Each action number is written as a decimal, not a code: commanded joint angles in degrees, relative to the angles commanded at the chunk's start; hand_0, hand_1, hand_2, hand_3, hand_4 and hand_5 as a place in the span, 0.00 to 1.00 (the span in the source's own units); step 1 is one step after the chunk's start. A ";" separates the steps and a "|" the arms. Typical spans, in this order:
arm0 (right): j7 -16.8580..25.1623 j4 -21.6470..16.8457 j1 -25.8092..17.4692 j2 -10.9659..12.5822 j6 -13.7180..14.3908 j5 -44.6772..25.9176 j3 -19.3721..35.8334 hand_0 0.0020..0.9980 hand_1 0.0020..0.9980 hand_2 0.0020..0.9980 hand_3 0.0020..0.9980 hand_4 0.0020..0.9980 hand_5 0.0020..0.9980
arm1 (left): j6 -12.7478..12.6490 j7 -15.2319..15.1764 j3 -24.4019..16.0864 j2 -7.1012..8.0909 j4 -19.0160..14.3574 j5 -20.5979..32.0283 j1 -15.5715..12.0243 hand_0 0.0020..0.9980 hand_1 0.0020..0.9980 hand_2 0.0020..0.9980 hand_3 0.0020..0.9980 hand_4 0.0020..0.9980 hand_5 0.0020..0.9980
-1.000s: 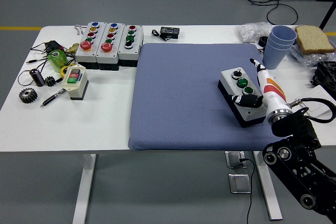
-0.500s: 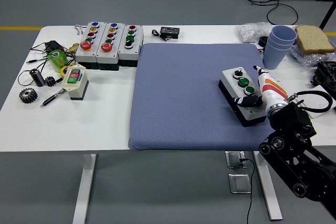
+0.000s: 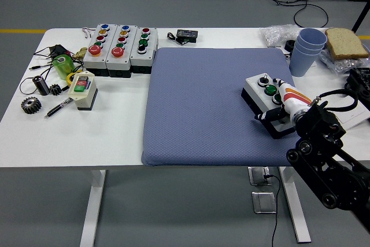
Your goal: Pick up the button,place it on the desk,press the button,press the button
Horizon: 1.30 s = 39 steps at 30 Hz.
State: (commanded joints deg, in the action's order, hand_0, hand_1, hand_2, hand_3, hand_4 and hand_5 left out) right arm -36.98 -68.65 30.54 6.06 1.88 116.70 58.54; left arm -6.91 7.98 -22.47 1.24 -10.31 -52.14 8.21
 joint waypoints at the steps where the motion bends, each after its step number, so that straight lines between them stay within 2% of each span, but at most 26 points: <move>1: 0.00 -0.03 0.05 0.07 -0.28 0.31 -0.13 0.60 0.64 0.86 0.95 1.00 0.16 | -0.01 -0.01 -0.06 0.00 0.00 0.02 0.00 0.63 0.66 0.68 0.59 0.34 0.65; 2: 0.00 0.07 0.21 0.17 -0.76 1.07 -0.27 0.60 0.64 0.86 0.95 1.00 0.16 | -0.03 -0.03 0.00 -0.02 0.00 0.16 0.03 0.63 0.66 0.68 0.59 0.34 0.65; 3: 0.00 0.18 0.37 0.28 -1.06 1.39 -0.42 0.45 0.49 0.74 0.89 0.99 0.15 | -0.05 -0.05 0.04 -0.01 0.00 0.24 0.06 0.63 0.66 0.68 0.59 0.34 0.65; 8: 0.00 0.77 1.50 1.28 -2.45 2.98 -1.63 0.45 0.49 0.74 0.89 0.99 0.15 | -0.07 -0.01 -0.49 0.06 0.00 -0.06 0.28 0.63 0.66 0.68 0.59 0.34 0.65; 9: 0.00 0.95 1.69 1.47 -2.42 3.14 -1.82 0.27 0.34 0.59 0.82 0.92 0.08 | -0.07 -0.01 -0.52 0.08 0.00 -0.07 0.32 0.63 0.66 0.68 0.59 0.34 0.65; 14: 0.00 2.34 2.38 2.43 -2.25 2.37 -2.67 0.27 0.34 0.59 0.82 0.92 0.08 | -0.11 -0.07 -0.52 0.27 0.00 0.07 0.55 0.63 0.66 0.68 0.59 0.34 0.65; 15: 0.00 2.56 2.34 2.57 -1.93 1.85 -2.71 0.22 0.28 0.57 0.79 0.87 0.05 | -0.11 -0.08 -0.48 0.29 0.00 0.11 0.59 0.63 0.66 0.68 0.59 0.34 0.65; 20: 0.00 2.60 2.00 3.05 -0.36 0.55 -3.12 0.22 0.28 0.57 0.79 0.87 0.05 | -0.14 -0.12 -0.54 0.30 0.00 0.24 0.62 0.63 0.66 0.68 0.59 0.34 0.65; 21: 0.00 2.50 1.97 3.20 -0.09 0.41 -3.29 0.15 0.22 0.50 0.69 0.80 0.04 | -0.14 -0.12 -0.56 0.30 0.00 0.21 0.65 0.63 0.66 0.68 0.59 0.34 0.65; 26: 0.00 1.24 2.52 4.44 -0.29 0.07 -5.31 0.15 0.22 0.50 0.69 0.80 0.04 | -0.11 -0.09 -0.71 0.32 0.00 0.10 0.77 0.63 0.66 0.68 0.59 0.34 0.65; 27: 0.00 1.05 2.73 4.69 -0.25 -0.02 -5.77 0.09 0.17 0.45 0.61 0.78 0.06 | -0.09 -0.09 -0.65 0.32 0.00 0.12 0.81 0.63 0.66 0.68 0.59 0.34 0.65; 30: 0.00 0.19 3.88 5.88 0.33 -0.65 -7.84 0.09 0.17 0.45 0.61 0.78 0.06 | -0.03 -0.01 -0.99 0.39 0.00 -0.25 0.94 0.63 0.66 0.68 0.59 0.34 0.65; 32: 2.07 -0.34 4.63 6.68 0.87 -0.68 -9.06 0.09 0.17 0.45 0.61 0.78 0.06 | -0.02 0.00 -1.02 0.41 0.00 -0.28 0.99 0.63 0.66 0.68 0.59 0.34 0.65; 33: 2.93 -0.57 4.86 6.93 1.05 -0.64 -9.42 0.03 0.07 0.38 0.53 0.73 0.10 | -0.03 -0.01 -1.01 0.42 0.00 -0.26 1.00 0.63 0.66 0.68 0.59 0.34 0.65; 35: 4.95 -1.36 5.42 7.57 1.55 -0.61 -10.30 0.03 0.07 0.38 0.53 0.73 0.10 | -0.03 -0.03 -1.11 0.45 0.00 -0.27 1.04 0.63 0.66 0.68 0.59 0.34 0.65; 38: 11.36 -3.25 6.46 8.76 2.23 -1.73 -12.46 0.03 0.07 0.38 0.53 0.73 0.10 | -0.05 -0.03 -1.30 0.52 0.00 -0.32 1.06 0.63 0.66 0.68 0.59 0.34 0.65; 39: 13.22 -3.61 6.62 8.95 2.09 -1.98 -12.80 0.02 0.03 0.30 0.51 0.67 0.12 | -0.05 -0.03 -1.35 0.53 0.00 -0.36 1.07 0.63 0.66 0.68 0.59 0.34 0.65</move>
State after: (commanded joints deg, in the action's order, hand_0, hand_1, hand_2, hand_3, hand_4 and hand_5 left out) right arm -23.76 -72.26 37.16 15.01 3.97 114.71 45.74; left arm -6.96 7.95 -23.82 1.77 -10.31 -52.50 9.27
